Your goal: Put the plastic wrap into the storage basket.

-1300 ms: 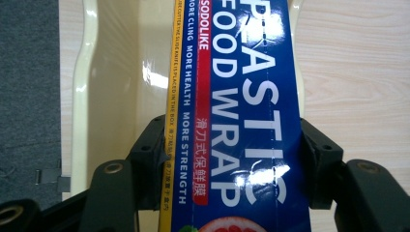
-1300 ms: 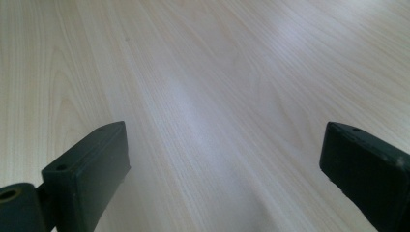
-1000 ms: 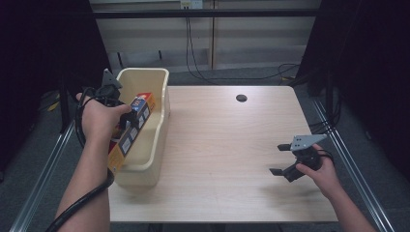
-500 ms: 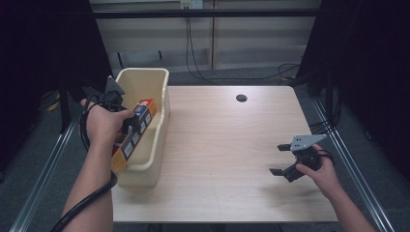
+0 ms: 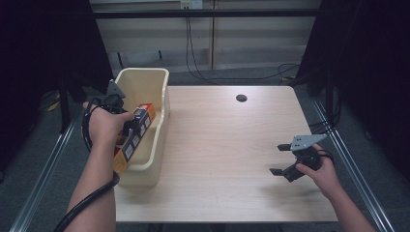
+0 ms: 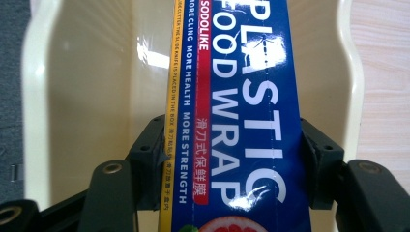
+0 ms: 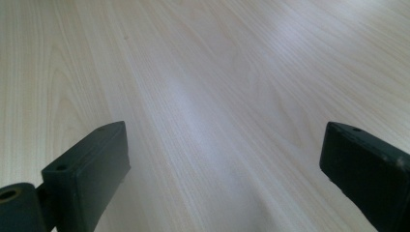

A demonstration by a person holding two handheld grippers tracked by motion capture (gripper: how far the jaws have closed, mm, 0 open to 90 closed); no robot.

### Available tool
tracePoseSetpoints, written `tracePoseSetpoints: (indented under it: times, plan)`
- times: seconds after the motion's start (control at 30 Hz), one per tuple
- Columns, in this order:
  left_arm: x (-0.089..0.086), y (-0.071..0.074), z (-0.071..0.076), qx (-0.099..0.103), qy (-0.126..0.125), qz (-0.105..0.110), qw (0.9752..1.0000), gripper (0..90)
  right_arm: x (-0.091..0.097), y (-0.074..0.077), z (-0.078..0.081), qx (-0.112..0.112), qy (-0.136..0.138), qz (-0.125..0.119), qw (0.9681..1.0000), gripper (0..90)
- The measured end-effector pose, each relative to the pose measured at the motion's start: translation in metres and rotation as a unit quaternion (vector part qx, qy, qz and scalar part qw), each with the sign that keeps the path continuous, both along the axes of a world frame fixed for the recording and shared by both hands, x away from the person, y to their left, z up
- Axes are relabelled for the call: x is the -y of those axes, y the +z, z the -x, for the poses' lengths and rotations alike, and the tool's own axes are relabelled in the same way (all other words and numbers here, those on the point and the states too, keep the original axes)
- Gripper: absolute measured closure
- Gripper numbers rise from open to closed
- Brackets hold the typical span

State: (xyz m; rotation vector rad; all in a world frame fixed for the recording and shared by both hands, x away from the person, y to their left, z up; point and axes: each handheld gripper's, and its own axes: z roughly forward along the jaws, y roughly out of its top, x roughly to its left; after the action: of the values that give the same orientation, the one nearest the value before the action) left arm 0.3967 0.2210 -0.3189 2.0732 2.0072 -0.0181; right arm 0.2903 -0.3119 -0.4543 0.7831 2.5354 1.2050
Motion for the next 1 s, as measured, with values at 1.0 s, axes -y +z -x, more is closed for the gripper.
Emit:
tracePoseSetpoints:
  times: [1.0]
  plan:
    - [0.013, 0.004, -0.004, -0.008, -0.029, -0.001, 0.9995, 39.5, 0.000, 0.000, 0.001, -0.002, 0.002, 0.003, 1.0000, 3.4]
